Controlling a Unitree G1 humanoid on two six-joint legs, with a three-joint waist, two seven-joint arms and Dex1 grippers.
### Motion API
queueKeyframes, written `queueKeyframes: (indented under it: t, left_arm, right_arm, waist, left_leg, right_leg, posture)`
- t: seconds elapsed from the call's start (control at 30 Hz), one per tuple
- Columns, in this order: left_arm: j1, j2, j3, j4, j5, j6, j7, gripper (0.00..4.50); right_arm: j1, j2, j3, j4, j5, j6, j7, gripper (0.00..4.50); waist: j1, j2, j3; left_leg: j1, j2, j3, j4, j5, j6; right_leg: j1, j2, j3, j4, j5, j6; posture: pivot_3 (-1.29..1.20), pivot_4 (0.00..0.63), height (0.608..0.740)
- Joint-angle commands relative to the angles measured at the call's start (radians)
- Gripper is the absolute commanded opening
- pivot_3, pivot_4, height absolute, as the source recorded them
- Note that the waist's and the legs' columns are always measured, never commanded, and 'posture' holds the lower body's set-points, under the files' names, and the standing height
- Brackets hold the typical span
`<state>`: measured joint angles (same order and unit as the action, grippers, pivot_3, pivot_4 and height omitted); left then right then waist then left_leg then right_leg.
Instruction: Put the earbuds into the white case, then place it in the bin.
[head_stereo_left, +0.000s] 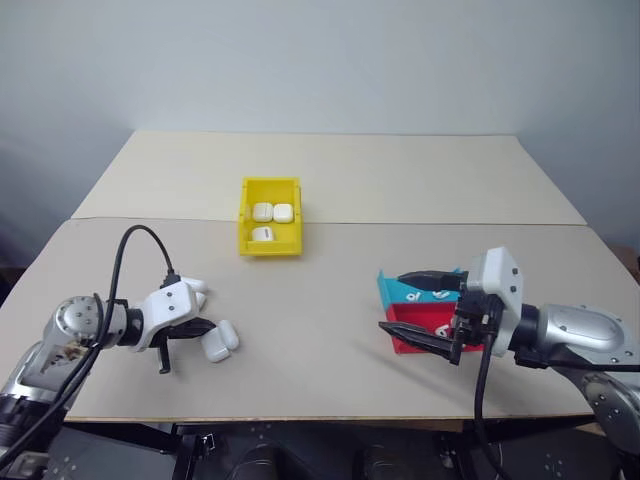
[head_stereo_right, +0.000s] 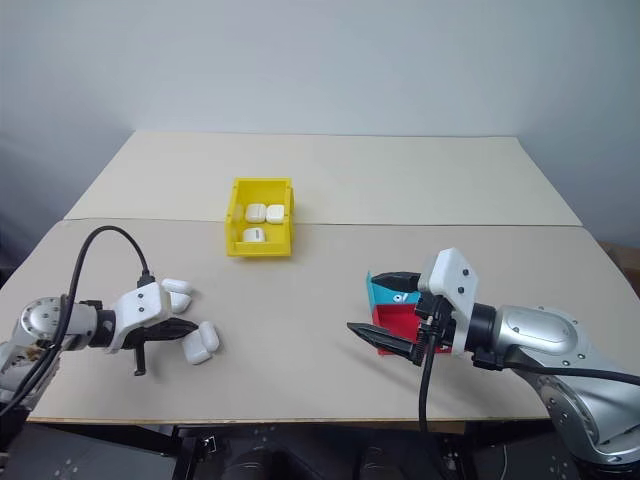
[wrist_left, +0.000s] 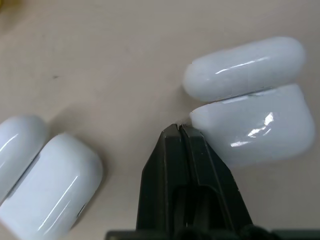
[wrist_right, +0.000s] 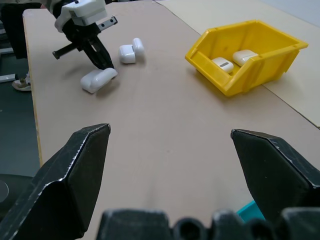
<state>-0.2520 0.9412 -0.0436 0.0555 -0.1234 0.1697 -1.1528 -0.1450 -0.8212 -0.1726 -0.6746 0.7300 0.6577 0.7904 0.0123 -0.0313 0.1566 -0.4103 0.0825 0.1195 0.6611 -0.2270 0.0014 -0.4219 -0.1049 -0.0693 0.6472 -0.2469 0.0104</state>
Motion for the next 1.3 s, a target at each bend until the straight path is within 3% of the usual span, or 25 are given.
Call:
queueKeyframes:
  t: [0.03, 0.2, 0.27, 0.37, 0.53, 0.7, 0.9, 1.0, 1.3]
  left_arm:
    - [-0.040, -0.007, -0.008, 0.006, 0.005, -0.020, -0.007, 0.05]
    - [-0.089, 0.077, 0.020, 0.043, 0.014, -0.007, -0.052, 0.05]
    - [-0.119, 0.120, 0.032, 0.054, -0.003, 0.001, -0.094, 0.43]
    - [-0.156, 0.173, 0.039, 0.036, -0.037, 0.026, -0.163, 1.29]
    - [-0.112, 0.259, 0.092, -0.144, -0.156, 0.172, -0.263, 2.98]
    - [-0.042, 0.354, 0.109, -0.364, -0.194, 0.440, -0.211, 4.49]
    - [-0.049, 0.402, 0.053, -0.542, -0.242, 0.717, -0.138, 4.49]
    - [-0.147, 0.392, -0.053, -0.586, -0.242, 0.875, -0.095, 4.49]
    - [-0.307, 0.332, -0.311, -0.542, -0.143, 0.947, -0.019, 4.49]
  right_arm:
    - [-0.001, -0.019, -0.042, -0.038, 0.024, 0.006, -0.009, 4.50]
    - [-0.009, -0.028, -0.041, -0.025, 0.026, -0.001, 0.000, 4.50]
    - [-0.035, -0.023, -0.022, -0.006, 0.019, -0.006, 0.002, 4.50]
    - [-0.065, -0.017, 0.001, 0.019, 0.011, -0.013, 0.011, 4.50]
    - [-0.092, -0.009, 0.033, 0.049, -0.007, -0.027, 0.039, 4.50]
    - [-0.105, 0.001, 0.049, 0.052, -0.009, -0.024, 0.042, 4.50]
    - [-0.103, 0.000, 0.048, 0.057, -0.014, -0.025, 0.050, 4.50]
    - [-0.104, 0.002, 0.044, 0.058, -0.013, -0.026, 0.055, 4.50]
    - [-0.112, 0.004, 0.046, 0.051, -0.018, -0.023, 0.052, 4.50]
  waist:
    - [0.000, 0.000, 0.000]
    - [-0.004, 0.000, 0.000]
    - [-0.006, 0.000, 0.000]
    - [-0.003, 0.000, 0.000]
    - [-0.002, 0.000, 0.000]
    - [-0.002, 0.000, 0.000]
    - [-0.001, 0.000, 0.000]
    - [0.002, 0.000, 0.000]
    - [-0.001, -0.001, 0.000]
  left_leg:
    - [0.000, 0.000, 0.000, 0.000, 0.000, 0.000]
    - [0.000, 0.000, 0.000, 0.000, 0.000, 0.000]
    - [0.000, 0.001, 0.000, 0.000, 0.000, 0.000]
    - [0.000, 0.001, 0.000, 0.000, 0.000, 0.000]
    - [-0.001, 0.000, 0.000, 0.000, 0.000, 0.000]
    - [-0.001, 0.001, 0.000, 0.000, 0.000, 0.000]
    - [0.000, 0.001, -0.001, 0.000, 0.000, 0.000]
    - [0.000, 0.001, -0.001, 0.000, 0.000, 0.000]
    - [0.000, 0.000, -0.001, 0.000, 0.000, 0.000]
  right_leg:
    - [0.000, 0.000, 0.000, 0.000, 0.000, 0.000]
    - [0.000, 0.001, 0.000, 0.000, 0.000, 0.000]
    - [-0.001, 0.001, 0.000, 0.000, 0.000, 0.000]
    - [0.000, 0.001, 0.000, 0.000, 0.000, 0.000]
    - [-0.001, 0.001, 0.000, 0.000, 0.000, 0.000]
    - [-0.001, 0.001, 0.000, 0.000, 0.000, 0.000]
    - [0.000, 0.002, 0.001, 0.001, 0.000, 0.000]
    - [0.000, 0.002, 0.001, 0.001, 0.000, 0.000]
    - [-0.001, 0.003, 0.002, 0.001, 0.000, 0.000]
  posture:
    - [0.00, 0.150, 0.740]
    - [0.00, 0.150, 0.740]
    - [0.00, 0.150, 0.740]
    - [0.00, 0.150, 0.740]
    - [0.00, 0.150, 0.740]
    - [0.00, 0.150, 0.740]
    - [0.00, 0.150, 0.740]
    - [0.00, 0.150, 0.740]
    - [0.00, 0.150, 0.740]
